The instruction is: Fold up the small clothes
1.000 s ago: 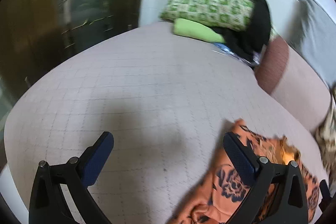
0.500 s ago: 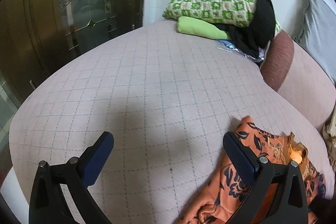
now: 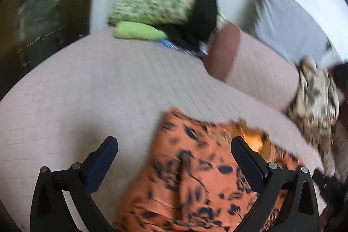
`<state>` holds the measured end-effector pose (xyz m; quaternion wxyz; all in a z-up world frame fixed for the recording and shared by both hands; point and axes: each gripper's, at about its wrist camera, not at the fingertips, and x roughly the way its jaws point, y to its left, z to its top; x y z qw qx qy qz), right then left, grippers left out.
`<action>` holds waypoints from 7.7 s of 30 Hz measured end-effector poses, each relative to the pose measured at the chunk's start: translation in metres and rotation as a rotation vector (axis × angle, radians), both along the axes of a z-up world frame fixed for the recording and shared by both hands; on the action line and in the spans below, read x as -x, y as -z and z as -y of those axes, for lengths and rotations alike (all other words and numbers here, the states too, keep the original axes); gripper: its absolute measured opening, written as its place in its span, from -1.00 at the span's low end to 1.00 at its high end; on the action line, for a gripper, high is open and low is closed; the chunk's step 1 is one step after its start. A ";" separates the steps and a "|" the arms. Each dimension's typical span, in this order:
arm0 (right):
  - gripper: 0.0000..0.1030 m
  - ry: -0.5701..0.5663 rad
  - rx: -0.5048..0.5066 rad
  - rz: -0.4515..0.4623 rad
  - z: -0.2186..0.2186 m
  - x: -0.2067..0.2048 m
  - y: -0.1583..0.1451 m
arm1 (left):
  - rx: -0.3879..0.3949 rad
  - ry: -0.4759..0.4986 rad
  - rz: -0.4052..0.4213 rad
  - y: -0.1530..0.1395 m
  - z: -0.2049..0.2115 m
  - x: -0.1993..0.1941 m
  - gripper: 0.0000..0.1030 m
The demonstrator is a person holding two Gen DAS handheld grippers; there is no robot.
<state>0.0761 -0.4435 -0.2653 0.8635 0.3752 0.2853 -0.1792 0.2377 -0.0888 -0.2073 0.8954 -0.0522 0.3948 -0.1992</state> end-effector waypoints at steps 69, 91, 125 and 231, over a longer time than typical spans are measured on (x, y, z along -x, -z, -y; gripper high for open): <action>-0.42 -0.019 -0.036 0.101 0.028 -0.022 0.053 | -0.233 0.038 0.120 0.019 0.030 0.009 -1.00; 0.39 -0.176 0.012 -0.217 0.005 0.166 -0.024 | -0.344 0.117 0.031 0.035 -0.070 0.112 0.24; 0.32 -0.375 -0.381 -0.416 -0.063 0.179 0.076 | -0.054 0.018 -0.472 0.110 -0.195 0.231 0.24; -0.37 0.035 0.094 -0.301 0.052 -0.161 0.041 | -0.258 -0.219 -0.367 0.093 -0.026 -0.050 0.93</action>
